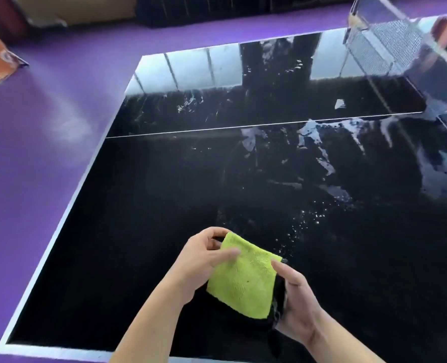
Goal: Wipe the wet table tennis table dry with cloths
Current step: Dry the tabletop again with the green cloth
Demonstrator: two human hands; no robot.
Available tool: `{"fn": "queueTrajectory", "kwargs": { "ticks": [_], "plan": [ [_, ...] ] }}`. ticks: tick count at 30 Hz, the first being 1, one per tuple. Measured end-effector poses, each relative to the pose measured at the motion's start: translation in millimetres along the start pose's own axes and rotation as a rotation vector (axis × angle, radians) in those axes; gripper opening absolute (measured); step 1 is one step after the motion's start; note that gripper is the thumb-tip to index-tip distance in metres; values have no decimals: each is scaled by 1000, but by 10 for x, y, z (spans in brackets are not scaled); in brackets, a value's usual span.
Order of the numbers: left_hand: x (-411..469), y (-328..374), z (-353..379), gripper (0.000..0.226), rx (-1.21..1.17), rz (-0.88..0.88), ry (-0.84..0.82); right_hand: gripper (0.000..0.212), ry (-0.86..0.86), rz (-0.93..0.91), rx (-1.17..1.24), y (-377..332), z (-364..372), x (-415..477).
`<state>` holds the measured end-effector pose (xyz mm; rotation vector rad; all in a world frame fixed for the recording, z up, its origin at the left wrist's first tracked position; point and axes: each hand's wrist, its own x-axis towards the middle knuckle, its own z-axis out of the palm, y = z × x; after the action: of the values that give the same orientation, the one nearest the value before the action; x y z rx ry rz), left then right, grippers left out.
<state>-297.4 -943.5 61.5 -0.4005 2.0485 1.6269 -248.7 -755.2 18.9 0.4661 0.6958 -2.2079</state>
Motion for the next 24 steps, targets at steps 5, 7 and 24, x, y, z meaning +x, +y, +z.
{"fn": "queueTrajectory", "kwargs": {
  "ticks": [5, 7, 24],
  "plan": [
    [509, -93, -111, 41, -96, -22, 209, 32, 288, 42, -191, -954, -87, 695],
    [712, -297, -237, 47, -37, -89, 286, 26, 413, -164, -357, -1551, -122, 1197],
    [1240, -1658, -482, 81, 753, -502, 314, 74, 377, -218, -2387, -2520, -748, 3807]
  ]
}}
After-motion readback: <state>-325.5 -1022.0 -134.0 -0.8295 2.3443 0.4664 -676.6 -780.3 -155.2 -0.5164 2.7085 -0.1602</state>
